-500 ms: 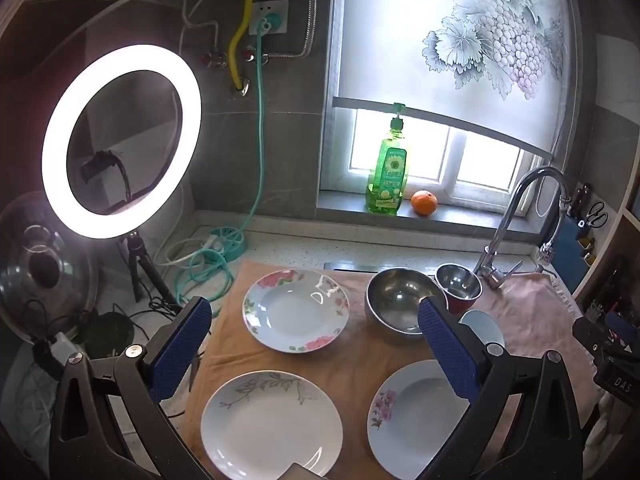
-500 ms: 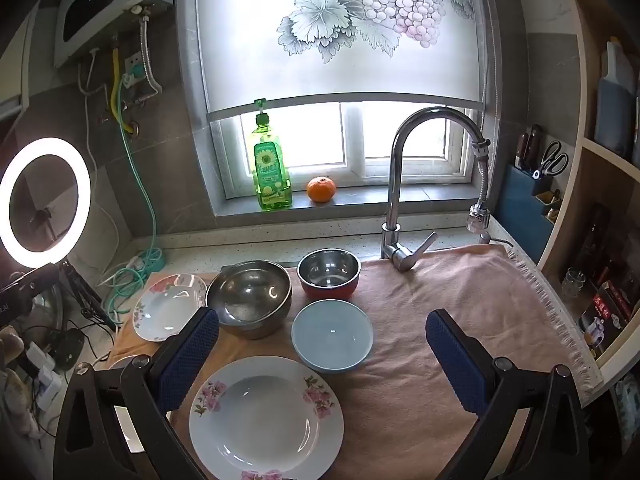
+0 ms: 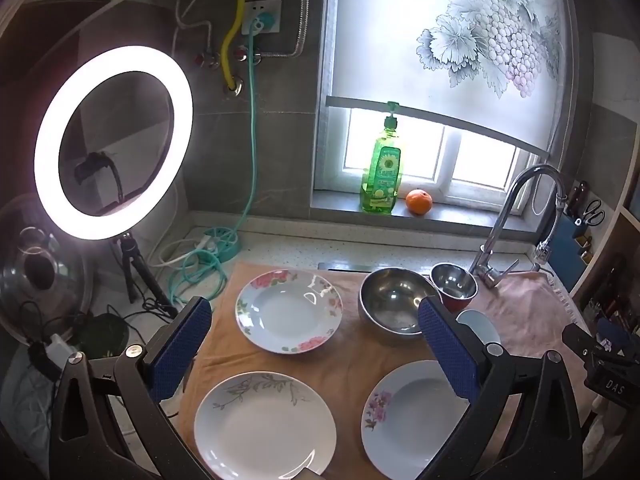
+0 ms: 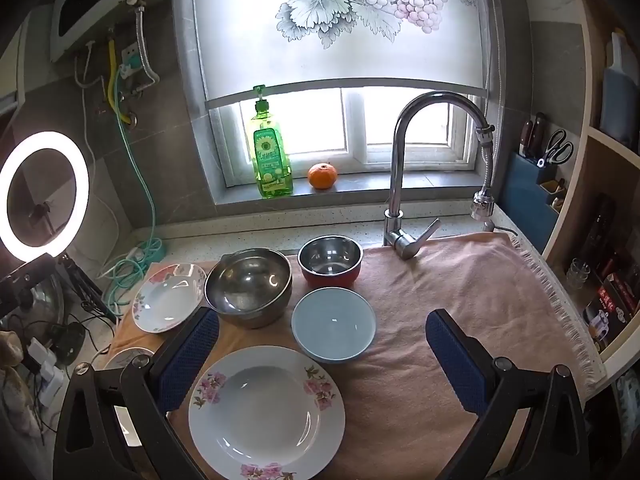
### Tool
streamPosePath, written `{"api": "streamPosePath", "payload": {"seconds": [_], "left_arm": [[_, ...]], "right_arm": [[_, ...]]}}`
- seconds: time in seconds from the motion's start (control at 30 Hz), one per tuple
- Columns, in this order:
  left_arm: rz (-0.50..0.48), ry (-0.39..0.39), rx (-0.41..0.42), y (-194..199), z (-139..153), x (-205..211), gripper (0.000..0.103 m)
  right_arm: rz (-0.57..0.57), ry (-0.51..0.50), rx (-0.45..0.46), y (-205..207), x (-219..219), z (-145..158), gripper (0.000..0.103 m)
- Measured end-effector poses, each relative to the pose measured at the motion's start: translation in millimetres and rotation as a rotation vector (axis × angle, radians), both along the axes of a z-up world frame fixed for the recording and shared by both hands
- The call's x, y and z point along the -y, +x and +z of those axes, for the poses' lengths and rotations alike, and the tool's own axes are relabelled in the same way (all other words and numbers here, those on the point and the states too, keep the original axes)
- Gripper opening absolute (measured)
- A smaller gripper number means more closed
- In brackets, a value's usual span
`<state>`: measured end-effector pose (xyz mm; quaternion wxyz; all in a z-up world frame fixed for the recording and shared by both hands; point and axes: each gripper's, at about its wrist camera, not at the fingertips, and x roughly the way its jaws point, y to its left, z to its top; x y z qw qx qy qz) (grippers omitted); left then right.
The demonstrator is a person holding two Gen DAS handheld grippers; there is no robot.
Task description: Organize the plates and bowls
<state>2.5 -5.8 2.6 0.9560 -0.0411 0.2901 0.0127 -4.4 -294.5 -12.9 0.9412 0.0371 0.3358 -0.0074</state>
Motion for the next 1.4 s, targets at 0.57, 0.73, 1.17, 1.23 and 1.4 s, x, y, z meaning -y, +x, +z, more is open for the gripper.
{"api": "streamPosePath", "payload": {"seconds": [0.57,0.73,1.17,1.23,1.4], "left_arm": [[-0.009,0.013,0.009,-1,-1,9,0.102],[-0.020,0.020,-0.001,-1,-4,13,0.102],[-0.026,0.023,-0.017,-1,-8,15,0.102],[-0.025,0.022,-0.018,-1,-9,15,0.102],[-0.023,0.021,-0.018,0,-10,14,0.102]], "right_arm": [[-0.003,0.026,0.019,-2,0,3,0.102],[-0.006,0.032,0.011,-1,1,-1,0.102],[0.007,0.034,0.008,1,-4,-2,0.102],[0.008,0.033,0.008,2,-4,-2,0.102],[0.009,0.036,0.005,2,-4,-3,0.102]]}}
